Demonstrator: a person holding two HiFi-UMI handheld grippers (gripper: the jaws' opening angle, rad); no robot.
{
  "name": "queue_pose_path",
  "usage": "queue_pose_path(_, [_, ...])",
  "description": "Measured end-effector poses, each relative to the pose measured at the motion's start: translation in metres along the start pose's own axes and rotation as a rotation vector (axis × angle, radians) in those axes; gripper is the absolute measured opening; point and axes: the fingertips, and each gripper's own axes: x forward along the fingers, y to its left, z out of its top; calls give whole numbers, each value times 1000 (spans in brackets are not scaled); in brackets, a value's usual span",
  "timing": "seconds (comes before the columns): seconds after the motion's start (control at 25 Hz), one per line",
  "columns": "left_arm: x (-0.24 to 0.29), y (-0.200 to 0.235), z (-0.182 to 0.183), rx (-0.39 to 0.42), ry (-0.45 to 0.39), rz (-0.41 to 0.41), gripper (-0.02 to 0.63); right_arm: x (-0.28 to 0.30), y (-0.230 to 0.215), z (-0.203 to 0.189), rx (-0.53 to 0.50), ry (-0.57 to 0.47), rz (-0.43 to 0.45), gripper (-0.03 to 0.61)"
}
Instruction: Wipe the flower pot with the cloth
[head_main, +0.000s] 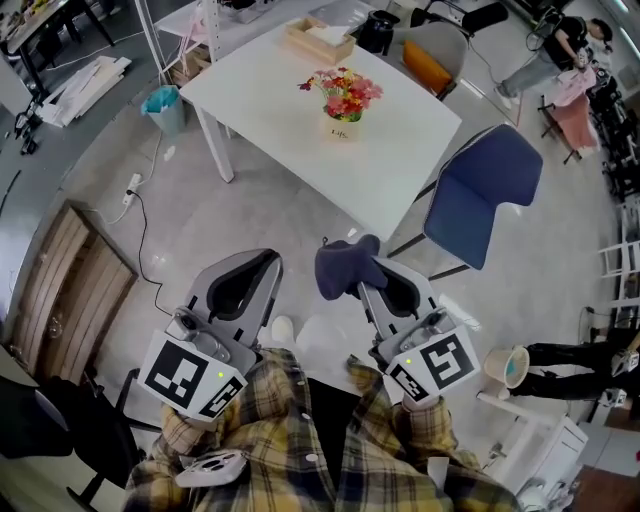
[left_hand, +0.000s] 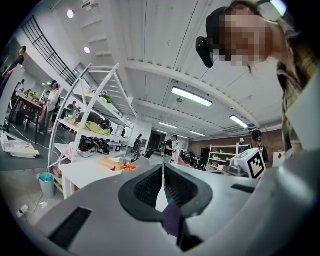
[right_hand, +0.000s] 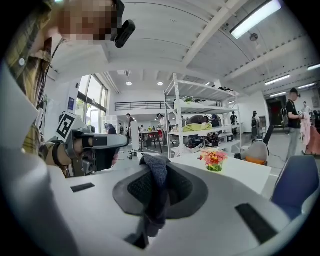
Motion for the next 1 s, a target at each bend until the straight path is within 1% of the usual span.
queue_pose_path(0.28, [25,25,1,-13,16,-20,21,27,-23,-2,20,29,-34,17])
queue_pose_path(0.56, [66,64,2,-9,16,-22,21,70,-63,0,19,26,-51,17])
queue_pose_path(0.84, [143,112,18,-2,19,-34,21,124,-135,13,20,35,-76,17])
queue_pose_path(1.0, [192,135,32,8,20,-35,21,153,-179,26,32,38,-72,17])
